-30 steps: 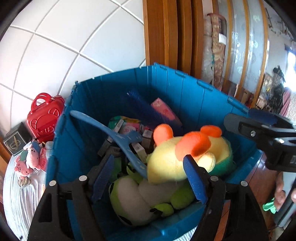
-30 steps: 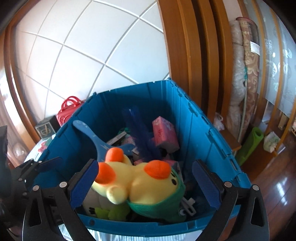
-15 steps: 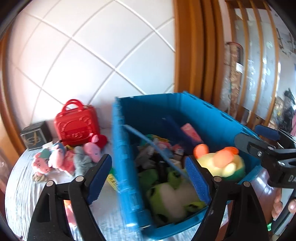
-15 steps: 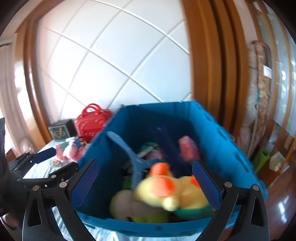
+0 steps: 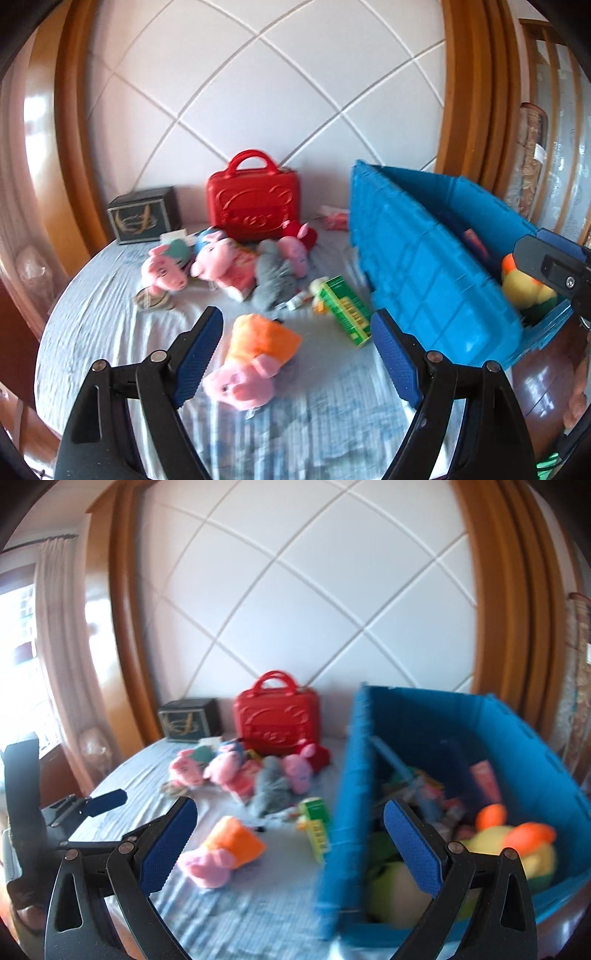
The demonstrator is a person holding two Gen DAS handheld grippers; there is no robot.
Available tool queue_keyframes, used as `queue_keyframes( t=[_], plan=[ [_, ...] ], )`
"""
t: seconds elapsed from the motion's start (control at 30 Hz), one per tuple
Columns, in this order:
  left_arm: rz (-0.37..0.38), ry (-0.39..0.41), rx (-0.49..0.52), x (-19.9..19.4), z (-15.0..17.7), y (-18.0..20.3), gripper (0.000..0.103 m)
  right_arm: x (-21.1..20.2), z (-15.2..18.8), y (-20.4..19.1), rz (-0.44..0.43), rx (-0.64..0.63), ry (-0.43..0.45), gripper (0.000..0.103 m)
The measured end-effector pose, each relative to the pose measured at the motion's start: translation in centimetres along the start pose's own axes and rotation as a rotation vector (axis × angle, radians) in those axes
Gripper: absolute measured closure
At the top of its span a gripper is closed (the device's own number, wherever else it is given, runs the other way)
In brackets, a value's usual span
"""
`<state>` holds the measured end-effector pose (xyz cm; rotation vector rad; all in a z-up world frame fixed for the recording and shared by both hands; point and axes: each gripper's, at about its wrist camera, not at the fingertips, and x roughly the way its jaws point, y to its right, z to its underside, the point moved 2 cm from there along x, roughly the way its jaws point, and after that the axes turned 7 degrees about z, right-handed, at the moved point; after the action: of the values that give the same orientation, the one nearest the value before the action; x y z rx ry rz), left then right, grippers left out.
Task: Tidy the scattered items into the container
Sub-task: 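Move the left tool back toward the pink pig in orange hood, then grasp the pink pig in orange hood with the left tool and lift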
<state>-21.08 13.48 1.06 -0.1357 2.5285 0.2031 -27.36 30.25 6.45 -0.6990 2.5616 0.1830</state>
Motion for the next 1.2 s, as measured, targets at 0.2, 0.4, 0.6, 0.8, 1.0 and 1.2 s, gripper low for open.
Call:
queue_keyframes(
  t=[0.2, 0.4, 0.6, 0.8, 1.0, 1.2],
  plan=[
    [-0.028, -0.087, -0.006, 0.4, 3.2, -6.2, 0.021, 2.7, 2.2, -6.6, -0.007, 0.002, -0.054, 0.0],
    [-0.004, -0.184, -0.045, 2.7, 6.2, -9.9, 0.021, 6.8, 5.5, -9.6, 0.028, -0.022, -0.18, 0.0],
    [-0.007, -0.224, -0.057, 5.3, 7.5, -10.6, 0.021, 10.4, 7.9, -9.9, 0.051, -0.053, -0.261, 0.0],
    [-0.027, -0.287, -0.065, 9.5, 7.1, -10.9, 0.021, 14.9, 8.6, -8.0, 0.047, -0.033, -0.333, 0.0],
    [-0.048, -0.346, -0.085, 14.4, 7.1, -10.9, 0.021, 19.7, 9.3, -6.0, 0.032, -0.068, -0.395, 0.0],
    [-0.044, -0.43, -0.085, 19.3, 8.8, -10.9, 0.021, 23.2, 10.5, -4.7, 0.031, -0.083, -0.446, 0.0]
  ],
)
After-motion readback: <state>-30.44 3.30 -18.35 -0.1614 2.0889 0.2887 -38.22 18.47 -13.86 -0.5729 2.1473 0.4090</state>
